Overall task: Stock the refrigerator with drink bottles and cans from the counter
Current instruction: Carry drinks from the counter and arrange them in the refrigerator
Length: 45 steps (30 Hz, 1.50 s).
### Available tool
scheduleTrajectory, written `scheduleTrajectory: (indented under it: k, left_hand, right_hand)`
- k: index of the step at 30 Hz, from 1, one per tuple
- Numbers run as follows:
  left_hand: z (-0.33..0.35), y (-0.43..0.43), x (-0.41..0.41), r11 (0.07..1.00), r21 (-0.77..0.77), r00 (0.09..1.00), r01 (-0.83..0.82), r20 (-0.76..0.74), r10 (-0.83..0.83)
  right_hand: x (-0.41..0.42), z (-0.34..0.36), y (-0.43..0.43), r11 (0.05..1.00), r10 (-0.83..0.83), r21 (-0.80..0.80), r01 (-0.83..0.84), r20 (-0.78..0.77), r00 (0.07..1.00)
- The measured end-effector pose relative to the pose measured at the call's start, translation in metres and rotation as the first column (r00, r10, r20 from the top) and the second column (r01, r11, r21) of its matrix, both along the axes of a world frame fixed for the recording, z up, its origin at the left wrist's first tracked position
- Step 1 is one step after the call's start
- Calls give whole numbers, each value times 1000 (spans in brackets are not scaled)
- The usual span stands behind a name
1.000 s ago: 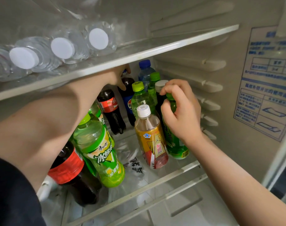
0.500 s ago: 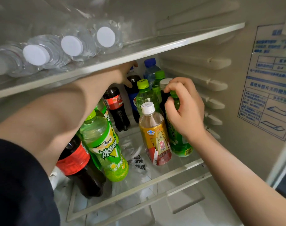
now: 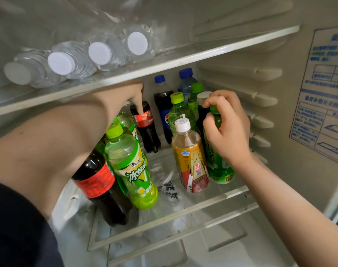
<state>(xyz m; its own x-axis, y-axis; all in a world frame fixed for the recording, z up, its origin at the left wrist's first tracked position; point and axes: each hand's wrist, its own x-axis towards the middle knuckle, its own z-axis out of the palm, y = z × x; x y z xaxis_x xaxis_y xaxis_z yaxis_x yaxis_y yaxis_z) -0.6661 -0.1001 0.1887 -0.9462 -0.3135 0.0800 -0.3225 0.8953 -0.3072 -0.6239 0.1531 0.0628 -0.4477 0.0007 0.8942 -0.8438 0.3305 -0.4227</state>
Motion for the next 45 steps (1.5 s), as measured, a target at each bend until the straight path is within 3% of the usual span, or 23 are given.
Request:
scheduleTrajectory:
  k: [4, 8, 18, 21, 24, 29, 36, 45]
  left_hand:
    - [6, 6, 1, 990, 74, 991, 117, 57, -122]
    - [7, 13, 2, 966, 43, 967, 254, -6, -254]
    - [3, 7, -1, 955, 251, 986, 155, -96, -135]
    - [-1, 6, -8, 903, 423, 995, 80, -93, -45]
    - [-1, 4, -12, 877, 481, 993, 22, -110, 35]
    - [4, 3, -11, 850, 522, 997, 67, -67, -37]
    - [6, 4, -11, 855, 511, 996, 86, -62, -63]
    - [5, 13, -10, 946, 314, 997, 83, -31, -77]
  right_hand:
    - [0, 0, 3, 1000, 1, -3, -1, -6, 1000]
    - [1, -1, 5, 1000, -7, -5, 6, -28, 1000]
    - [0, -2, 5, 1000, -21, -12, 21, -26, 999]
    - [0, 0, 3, 1000, -27, 1, 27, -14, 1000]
    - [0, 0, 1, 1000, -26, 10, 26, -9, 1000]
    - [-2, 1, -2, 1000, -16, 25, 16, -11, 1000]
    - [-4, 1, -4, 1000, -27, 13, 27, -9, 1000]
    - [-5, 0, -4, 1000, -19, 5, 19, -15, 1000]
